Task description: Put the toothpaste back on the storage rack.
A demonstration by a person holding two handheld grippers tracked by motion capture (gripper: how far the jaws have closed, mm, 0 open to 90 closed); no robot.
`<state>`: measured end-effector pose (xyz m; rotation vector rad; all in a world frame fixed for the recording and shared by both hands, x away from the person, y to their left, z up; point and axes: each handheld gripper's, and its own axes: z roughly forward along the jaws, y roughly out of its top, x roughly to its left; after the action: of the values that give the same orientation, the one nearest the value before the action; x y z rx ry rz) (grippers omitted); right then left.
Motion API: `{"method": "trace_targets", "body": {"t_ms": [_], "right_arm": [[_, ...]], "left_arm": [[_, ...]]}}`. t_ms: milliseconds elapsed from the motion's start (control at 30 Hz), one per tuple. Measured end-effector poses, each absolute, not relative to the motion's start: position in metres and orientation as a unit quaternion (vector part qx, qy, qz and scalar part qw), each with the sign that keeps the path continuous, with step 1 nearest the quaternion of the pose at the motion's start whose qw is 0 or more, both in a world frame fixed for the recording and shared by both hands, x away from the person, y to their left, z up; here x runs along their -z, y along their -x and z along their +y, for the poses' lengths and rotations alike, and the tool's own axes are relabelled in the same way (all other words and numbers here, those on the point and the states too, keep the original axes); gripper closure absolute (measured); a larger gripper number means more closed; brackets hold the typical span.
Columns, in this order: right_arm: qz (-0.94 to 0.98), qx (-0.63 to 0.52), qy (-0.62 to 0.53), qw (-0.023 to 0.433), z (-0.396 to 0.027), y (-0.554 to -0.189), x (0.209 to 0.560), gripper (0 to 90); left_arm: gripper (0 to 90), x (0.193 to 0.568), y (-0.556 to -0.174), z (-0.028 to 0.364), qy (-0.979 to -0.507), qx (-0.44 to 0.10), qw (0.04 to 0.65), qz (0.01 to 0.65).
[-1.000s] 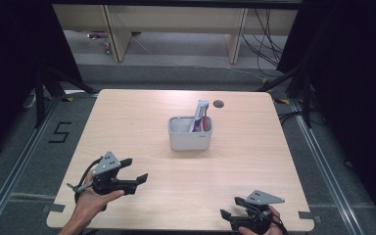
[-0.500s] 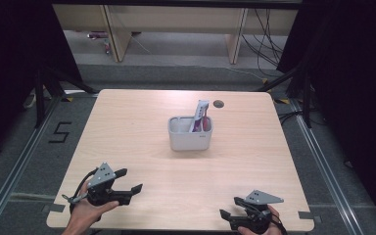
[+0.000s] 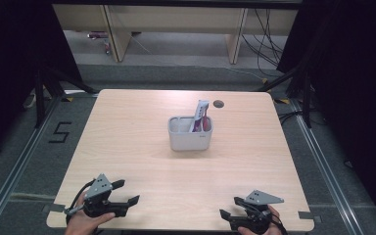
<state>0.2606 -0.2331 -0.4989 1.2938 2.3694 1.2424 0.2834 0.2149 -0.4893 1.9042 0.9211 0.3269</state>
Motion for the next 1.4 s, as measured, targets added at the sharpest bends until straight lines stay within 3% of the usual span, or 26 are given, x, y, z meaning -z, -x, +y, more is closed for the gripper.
{"method": "trace_targets", "body": {"t_ms": [100, 433, 667, 1400], "right_arm": [[0.793, -0.42, -0.436, 0.068, -0.232, -0.258, 0.497, 28.4], [0.802, -0.415, -0.419, 0.092, -0.232, -0.258, 0.496, 28.4], [0.807, -0.417, -0.412, 0.075, -0.23, -0.259, 0.496, 28.4], [0.806, -0.41, -0.418, 0.092, -0.228, -0.258, 0.496, 28.4]], "left_arm": [[20.0, 0.49, -0.279, 0.214, -0.784, -0.133, 0.478, 0.372], [20.3, 0.497, -0.263, 0.211, -0.813, -0.127, 0.449, 0.349], [21.1, 0.5, -0.255, 0.21, -0.81, -0.118, 0.447, 0.36], [21.5, 0.502, -0.256, 0.214, -0.814, -0.128, 0.436, 0.363]]}}
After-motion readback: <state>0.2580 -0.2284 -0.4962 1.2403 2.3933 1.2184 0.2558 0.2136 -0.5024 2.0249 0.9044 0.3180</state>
